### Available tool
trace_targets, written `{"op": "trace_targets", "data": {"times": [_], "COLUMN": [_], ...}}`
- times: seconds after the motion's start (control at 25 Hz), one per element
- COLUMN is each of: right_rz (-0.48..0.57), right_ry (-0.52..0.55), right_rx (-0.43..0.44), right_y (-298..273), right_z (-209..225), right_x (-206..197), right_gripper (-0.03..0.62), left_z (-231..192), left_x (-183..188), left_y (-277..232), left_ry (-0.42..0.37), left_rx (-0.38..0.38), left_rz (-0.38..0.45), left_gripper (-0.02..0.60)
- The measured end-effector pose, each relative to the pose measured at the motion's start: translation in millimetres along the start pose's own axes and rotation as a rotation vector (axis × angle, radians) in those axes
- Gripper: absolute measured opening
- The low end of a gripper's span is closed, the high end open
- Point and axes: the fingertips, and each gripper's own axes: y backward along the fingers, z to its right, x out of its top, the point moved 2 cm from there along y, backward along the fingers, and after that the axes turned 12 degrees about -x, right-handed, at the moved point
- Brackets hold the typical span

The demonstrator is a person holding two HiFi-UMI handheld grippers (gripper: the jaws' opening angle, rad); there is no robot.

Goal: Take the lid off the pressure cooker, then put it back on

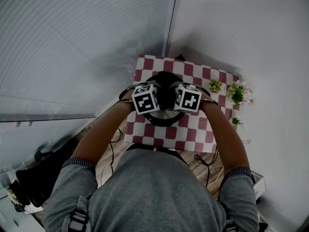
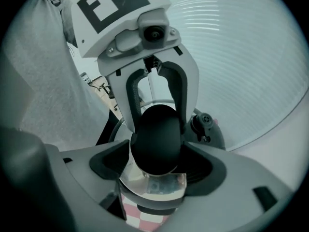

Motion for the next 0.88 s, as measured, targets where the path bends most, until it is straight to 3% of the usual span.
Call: {"op": "trace_targets", "data": {"times": [0.16,0.4,0.52,0.72,0.88], "right_rz": [0.086,0.321,0.438,0.627,0.733], "right_ry": [-0.059,-0.226,-0.309,-0.43,-0.502], "right_rx": [-0.089,-0.224,-0.298,-0.44,-0.521], "right_y": [16.0,62.0,85.3,123.4,142.8], "right_z": [7.9,7.5,1.6,-12.2,-29.9], "right_x": [-1.2,4.5,2.3,6.2,10.4], "right_gripper": [0.37,0.365,0.36,0.343,0.33], "left_z": [-0.5,10.8,18.7,45.0,71.1], "left_x": [5.4,13.6,16.7,20.7,23.6], "left_y": [22.6,71.6,97.9,126.3,135.1], "left_ry": [0.025,0.152,0.176,0.158,0.136], "left_rx": [0.107,0.254,0.336,0.412,0.457], "left_rz": [0.13,0.468,0.636,0.806,0.885], "left_gripper": [0.316,0.316,0.316,0.315,0.314]}}
